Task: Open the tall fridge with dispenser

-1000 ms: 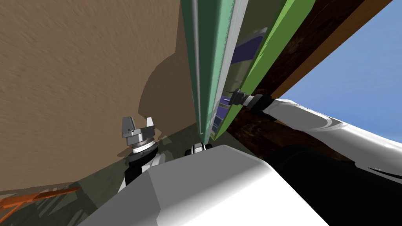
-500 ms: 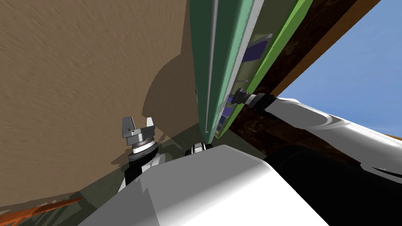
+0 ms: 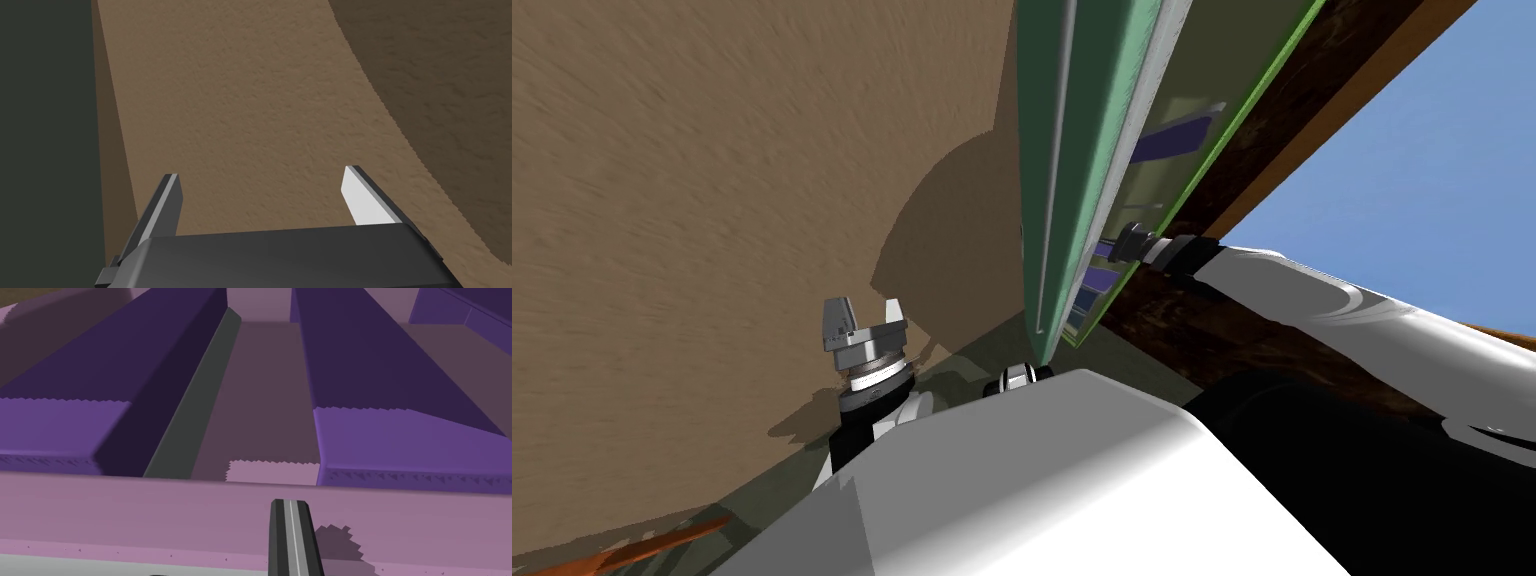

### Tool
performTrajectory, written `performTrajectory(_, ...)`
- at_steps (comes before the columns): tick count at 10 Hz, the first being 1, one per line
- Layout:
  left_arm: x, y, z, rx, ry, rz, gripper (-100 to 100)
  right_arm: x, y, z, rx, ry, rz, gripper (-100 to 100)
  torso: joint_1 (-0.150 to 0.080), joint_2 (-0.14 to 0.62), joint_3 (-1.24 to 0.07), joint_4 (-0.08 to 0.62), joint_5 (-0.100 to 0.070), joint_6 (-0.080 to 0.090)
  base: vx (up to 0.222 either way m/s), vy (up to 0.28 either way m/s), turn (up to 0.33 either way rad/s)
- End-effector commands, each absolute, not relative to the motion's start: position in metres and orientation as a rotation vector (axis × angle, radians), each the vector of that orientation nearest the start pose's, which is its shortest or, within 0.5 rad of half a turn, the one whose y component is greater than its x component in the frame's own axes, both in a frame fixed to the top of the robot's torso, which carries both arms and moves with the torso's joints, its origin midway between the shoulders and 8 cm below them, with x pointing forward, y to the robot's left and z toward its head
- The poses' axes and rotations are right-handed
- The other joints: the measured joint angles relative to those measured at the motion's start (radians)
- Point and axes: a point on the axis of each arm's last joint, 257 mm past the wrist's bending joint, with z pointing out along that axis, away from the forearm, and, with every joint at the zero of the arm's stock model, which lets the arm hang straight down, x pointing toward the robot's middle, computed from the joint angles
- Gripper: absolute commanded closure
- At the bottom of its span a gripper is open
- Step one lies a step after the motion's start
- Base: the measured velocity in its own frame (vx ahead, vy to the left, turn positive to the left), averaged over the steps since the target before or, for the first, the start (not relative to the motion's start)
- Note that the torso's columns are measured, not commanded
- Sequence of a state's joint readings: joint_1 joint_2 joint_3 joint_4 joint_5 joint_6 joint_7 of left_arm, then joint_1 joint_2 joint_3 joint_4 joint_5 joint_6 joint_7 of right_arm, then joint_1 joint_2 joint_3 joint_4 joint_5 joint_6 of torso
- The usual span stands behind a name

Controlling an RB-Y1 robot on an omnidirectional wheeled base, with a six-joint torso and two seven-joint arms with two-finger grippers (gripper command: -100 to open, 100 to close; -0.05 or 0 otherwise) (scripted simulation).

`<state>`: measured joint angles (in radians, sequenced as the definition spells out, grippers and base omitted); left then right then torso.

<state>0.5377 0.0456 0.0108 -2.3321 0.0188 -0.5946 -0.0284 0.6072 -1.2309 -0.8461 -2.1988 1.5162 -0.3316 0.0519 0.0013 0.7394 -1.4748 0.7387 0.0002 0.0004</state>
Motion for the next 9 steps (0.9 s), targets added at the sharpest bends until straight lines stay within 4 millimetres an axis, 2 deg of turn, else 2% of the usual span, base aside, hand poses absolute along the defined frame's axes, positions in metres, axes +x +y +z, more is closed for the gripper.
performTrajectory(1, 0.314, 0.277, 0.053, -0.533, 0.567, -1.293, 0, 0.421, -0.417, 0.117, -1.269, 1.063, -1.039, 100, 0.002, -0.004, -0.003, -0.001, 0.001, -0.001, 0.021, 0.278, -0.04)
performTrajectory(2, 0.314, 0.277, 0.053, -0.533, 0.567, -1.293, 0, 0.421, -0.427, 0.118, -1.261, 1.077, -1.055, 100, -0.003, -0.004, -0.003, -0.002, 0.0, -0.001, 0.0, 0.292, -0.051)
performTrajectory(3, 0.314, 0.277, 0.053, -0.533, 0.567, -1.293, 0, 0.421, -0.423, 0.117, -1.263, 1.071, -1.046, 100, -0.003, -0.003, -0.002, -0.001, -0.001, 0.0, -0.001, 0.151, -0.028)
performTrajectory(4, 0.314, 0.277, 0.053, -0.532, 0.567, -1.293, 0, 0.423, -0.427, 0.128, -1.278, 1.07, -1.061, -100, -0.01, -0.001, -0.001, -0.001, -0.002, -0.001, 0.045, 0.137, -0.11)
performTrajectory(7, 0.314, 0.277, 0.053, -0.533, 0.567, -1.293, 0, 0.427, -0.436, 0.148, -1.283, 1.079, -1.08, -100, 0.003, -0.002, -0.002, -0.001, 0.001, -0.001, 0.059, 0.22, -0.104)
performTrajectory(9, 0.314, 0.277, 0.053, -0.533, 0.567, -1.293, 0, 0.429, -0.442, 0.163, -1.282, 1.085, -1.092, -100, 0.002, -0.003, -0.002, -0.001, 0.001, 0.0, 0.057, 0.272, -0.119)
